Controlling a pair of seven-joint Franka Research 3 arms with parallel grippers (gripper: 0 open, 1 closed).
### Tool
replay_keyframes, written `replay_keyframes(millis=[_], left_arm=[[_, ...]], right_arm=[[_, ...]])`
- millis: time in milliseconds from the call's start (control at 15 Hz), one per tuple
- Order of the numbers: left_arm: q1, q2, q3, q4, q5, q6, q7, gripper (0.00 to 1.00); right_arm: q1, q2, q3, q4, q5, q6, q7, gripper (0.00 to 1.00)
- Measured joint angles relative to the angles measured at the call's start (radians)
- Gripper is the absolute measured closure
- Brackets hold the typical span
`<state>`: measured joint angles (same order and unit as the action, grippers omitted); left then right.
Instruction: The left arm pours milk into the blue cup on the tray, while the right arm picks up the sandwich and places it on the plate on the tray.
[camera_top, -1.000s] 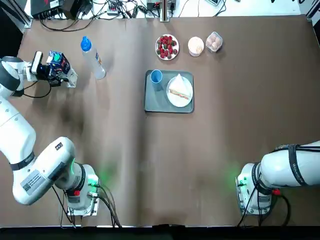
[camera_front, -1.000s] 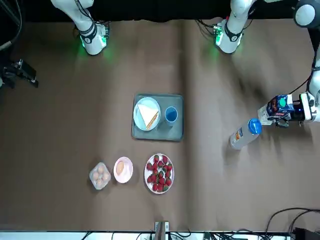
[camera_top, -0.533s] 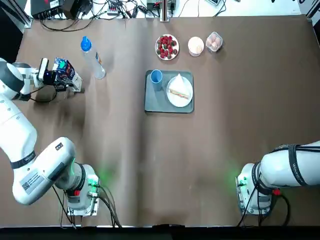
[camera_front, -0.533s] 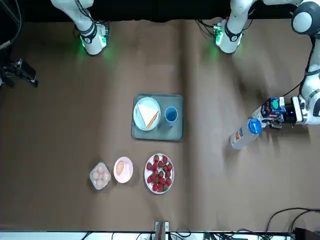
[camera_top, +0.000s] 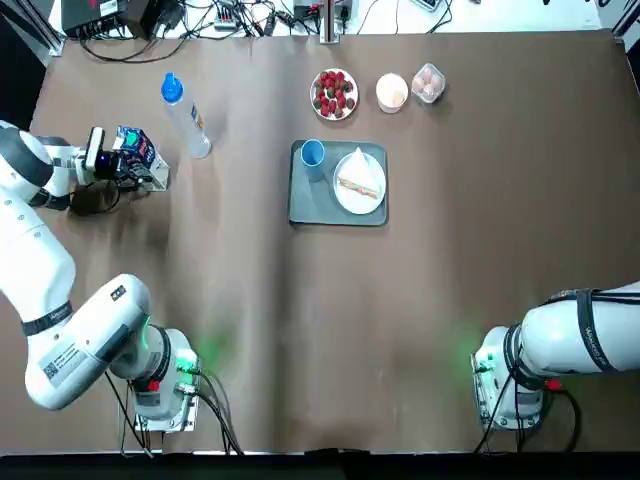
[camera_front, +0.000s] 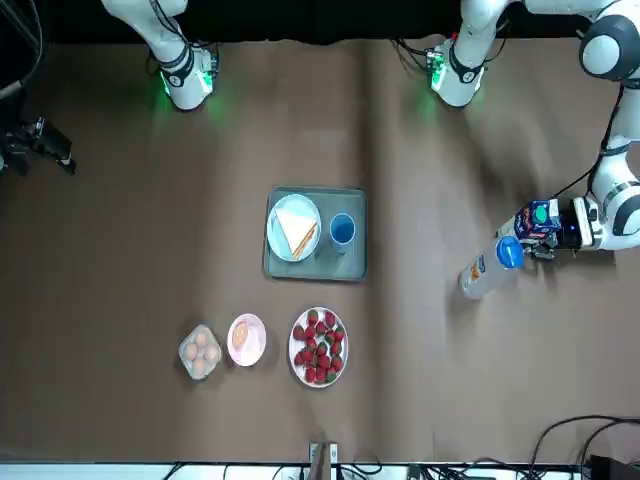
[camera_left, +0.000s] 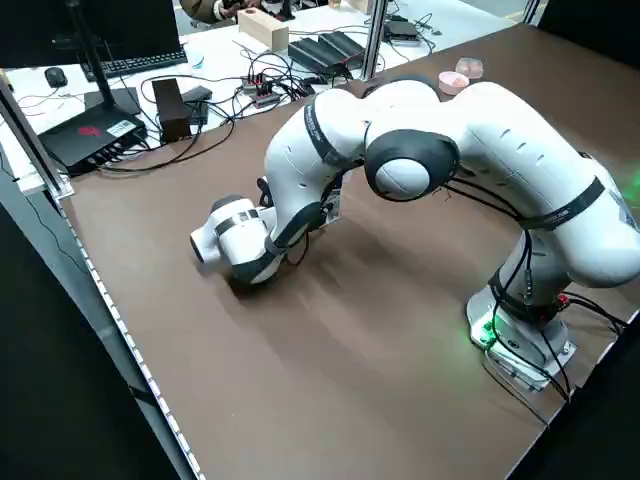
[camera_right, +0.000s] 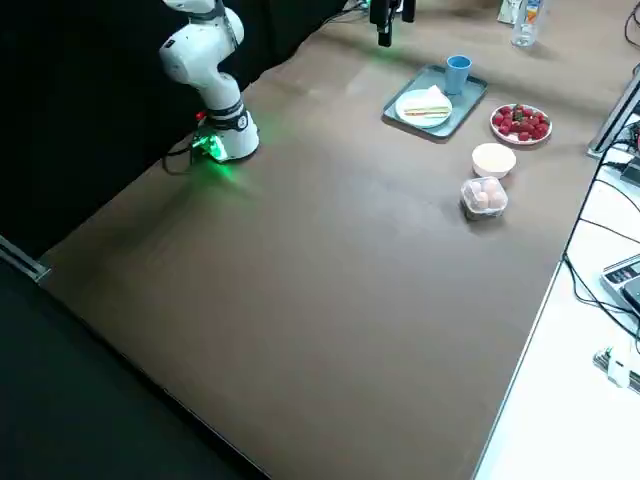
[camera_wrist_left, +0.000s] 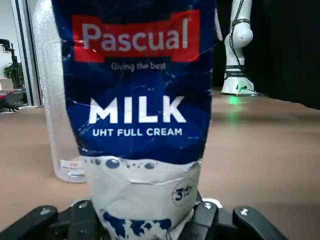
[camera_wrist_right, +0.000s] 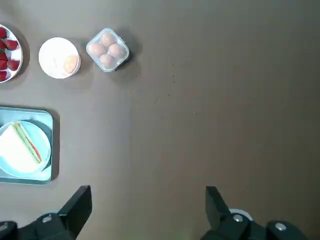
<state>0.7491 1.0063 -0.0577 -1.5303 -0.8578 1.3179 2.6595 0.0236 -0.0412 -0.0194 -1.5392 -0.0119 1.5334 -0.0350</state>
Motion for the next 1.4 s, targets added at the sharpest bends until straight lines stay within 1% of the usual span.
replay_keyframes(millis=[133,200,267,333,400,600,800,867,1000,1200,1400], left_arm=[[0.000,0.000,0.000,0.001,0.000,0.000,0.002,0.33],[0.000,0.000,0.000,0.001,0.000,0.001,0.002,0.33],[0.000,0.001,0.000,0.001,0.000,0.009,0.002,0.26],[0.000,0.001,0.000,0.001,0.000,0.026,0.002,0.17],[0.002,0.001,0.001,0.002,0.000,0.050,-0.007,0.01],[0.010,0.001,0.005,0.016,0.000,0.077,-0.043,0.00],[0.014,-0.019,0.047,0.046,0.000,0.080,-0.074,0.00],[0.017,-0.041,0.059,0.056,0.000,0.079,-0.096,0.00],[0.017,-0.114,0.070,0.070,0.021,0.079,-0.184,0.00],[-0.005,-0.273,0.069,0.082,0.103,0.078,-0.375,0.00],[-0.080,-0.449,0.066,0.084,0.195,0.077,-0.534,0.00]], right_arm=[[0.001,0.000,0.001,0.000,0.000,0.000,0.000,0.00],[0.001,0.000,0.002,0.000,0.000,0.000,0.000,0.00],[0.001,0.000,0.002,0.000,0.000,0.000,0.000,0.00],[0.001,-0.001,0.002,0.000,0.000,0.000,0.000,0.00],[0.001,-0.002,0.002,0.000,0.000,0.000,0.000,0.00],[0.000,-0.004,0.001,0.000,0.000,0.000,0.000,0.00],[-0.001,-0.008,-0.002,0.000,0.000,0.000,0.000,0.00],[-0.001,-0.009,-0.002,0.000,0.000,0.000,0.000,0.00],[-0.001,-0.010,-0.002,0.000,0.000,0.000,0.000,0.00],[-0.001,-0.010,-0.002,0.000,0.000,0.000,0.000,0.00],[-0.001,-0.010,-0.002,0.001,0.000,0.000,0.000,0.00]])
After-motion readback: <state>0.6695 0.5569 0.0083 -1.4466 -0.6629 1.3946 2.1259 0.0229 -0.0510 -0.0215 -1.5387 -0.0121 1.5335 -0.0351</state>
